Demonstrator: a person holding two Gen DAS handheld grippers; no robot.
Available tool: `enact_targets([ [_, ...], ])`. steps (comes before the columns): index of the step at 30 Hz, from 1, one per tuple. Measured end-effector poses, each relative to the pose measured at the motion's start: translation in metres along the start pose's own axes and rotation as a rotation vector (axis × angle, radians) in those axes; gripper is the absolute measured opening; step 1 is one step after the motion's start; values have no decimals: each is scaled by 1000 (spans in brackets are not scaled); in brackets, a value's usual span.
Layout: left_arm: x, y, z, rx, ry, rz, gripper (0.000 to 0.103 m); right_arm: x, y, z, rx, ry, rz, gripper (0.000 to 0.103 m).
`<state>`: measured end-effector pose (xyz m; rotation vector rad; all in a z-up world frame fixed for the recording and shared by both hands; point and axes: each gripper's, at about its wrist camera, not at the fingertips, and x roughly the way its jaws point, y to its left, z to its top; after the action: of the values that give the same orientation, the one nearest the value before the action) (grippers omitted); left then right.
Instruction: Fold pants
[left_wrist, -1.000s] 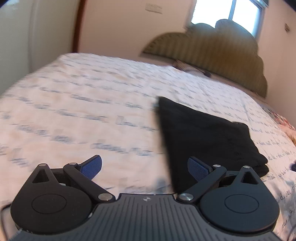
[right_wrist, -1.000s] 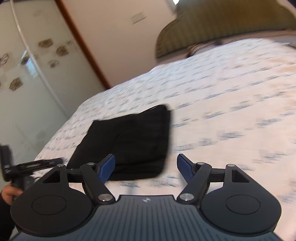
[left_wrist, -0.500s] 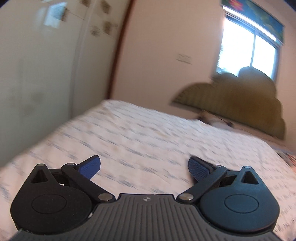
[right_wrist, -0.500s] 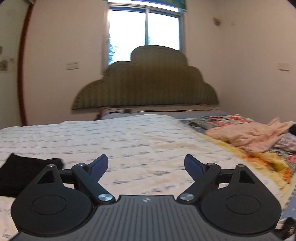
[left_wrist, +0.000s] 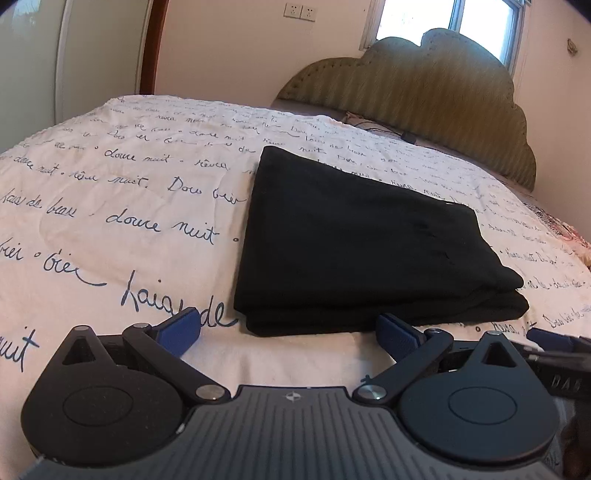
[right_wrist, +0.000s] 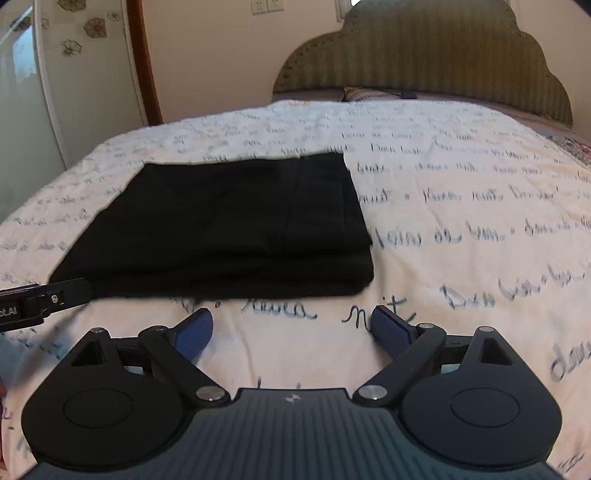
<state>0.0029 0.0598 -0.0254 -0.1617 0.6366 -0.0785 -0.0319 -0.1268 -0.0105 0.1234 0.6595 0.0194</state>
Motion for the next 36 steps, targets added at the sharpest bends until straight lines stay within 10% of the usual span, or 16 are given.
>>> enact_targets([
  [6,1,-18,-3,153,45,51,103,-1,3,-1,-20,5,-20,95],
  [36,2,-16,-4,151,46,42,103,-2,1,-1,-11,5,11,101],
])
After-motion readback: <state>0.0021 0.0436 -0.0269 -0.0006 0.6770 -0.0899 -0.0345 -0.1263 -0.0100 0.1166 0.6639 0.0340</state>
